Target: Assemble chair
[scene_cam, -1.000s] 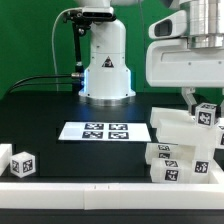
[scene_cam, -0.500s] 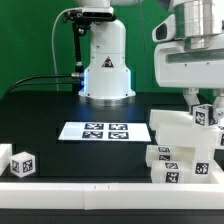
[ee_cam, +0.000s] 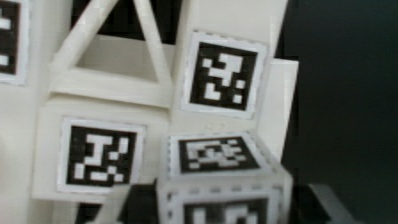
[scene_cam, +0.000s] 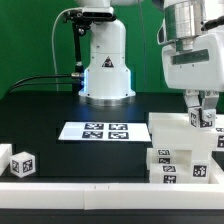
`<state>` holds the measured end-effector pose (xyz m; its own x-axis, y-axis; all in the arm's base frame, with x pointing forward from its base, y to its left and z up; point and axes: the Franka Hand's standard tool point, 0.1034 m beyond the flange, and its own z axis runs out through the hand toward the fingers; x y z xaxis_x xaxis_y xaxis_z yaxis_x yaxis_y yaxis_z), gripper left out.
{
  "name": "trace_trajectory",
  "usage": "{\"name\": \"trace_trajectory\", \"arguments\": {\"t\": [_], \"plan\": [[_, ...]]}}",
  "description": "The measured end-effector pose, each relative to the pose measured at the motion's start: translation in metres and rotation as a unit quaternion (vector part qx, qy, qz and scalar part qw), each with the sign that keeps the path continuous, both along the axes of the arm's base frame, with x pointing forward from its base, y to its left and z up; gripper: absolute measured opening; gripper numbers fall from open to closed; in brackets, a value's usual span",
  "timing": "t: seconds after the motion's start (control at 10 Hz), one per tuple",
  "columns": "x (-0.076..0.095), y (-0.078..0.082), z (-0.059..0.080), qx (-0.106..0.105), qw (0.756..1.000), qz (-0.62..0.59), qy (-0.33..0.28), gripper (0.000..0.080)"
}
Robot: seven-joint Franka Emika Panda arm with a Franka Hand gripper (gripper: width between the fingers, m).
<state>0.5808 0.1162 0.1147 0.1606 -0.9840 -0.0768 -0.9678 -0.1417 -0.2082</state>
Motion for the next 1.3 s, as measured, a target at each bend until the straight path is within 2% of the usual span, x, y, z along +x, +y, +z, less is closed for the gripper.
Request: {"name": "trace_trajectory", "arguments": {"t": [0.1,0.2,0.3,0.4,0.5,0.8,0.9,1.0,1.1,1.3], "plan": [[0.000,0.001,0.000,-0.005,1.000,0.025,-0.001,0.0465],[-0.001,0.008,0.002,-0.020,0.995,0.099,0.012,0.0583],[0.004,0.008,0.005,-0.037,0.981,0.192,0.004,0.0583],[0.001,0.011,0.003,-0.051,0.965,0.257,0.004,0.0636],[-0.002,0.020,0.004,-0.052,0.963,0.266,0.004,0.0645],[-0.002,0.018,0.003,-0.072,0.919,0.389,-0.009,0.0649],[-0.001,0.014,0.002,-0.095,0.870,0.483,-0.011,0.0649],[0.001,0.010,0.002,-0.118,0.806,0.580,-0.019,0.0649],[0.001,0.008,0.002,-0.123,0.788,0.603,-0.022,0.0649],[0.001,0.009,0.002,-0.121,0.799,0.588,-0.021,0.0636]]}}
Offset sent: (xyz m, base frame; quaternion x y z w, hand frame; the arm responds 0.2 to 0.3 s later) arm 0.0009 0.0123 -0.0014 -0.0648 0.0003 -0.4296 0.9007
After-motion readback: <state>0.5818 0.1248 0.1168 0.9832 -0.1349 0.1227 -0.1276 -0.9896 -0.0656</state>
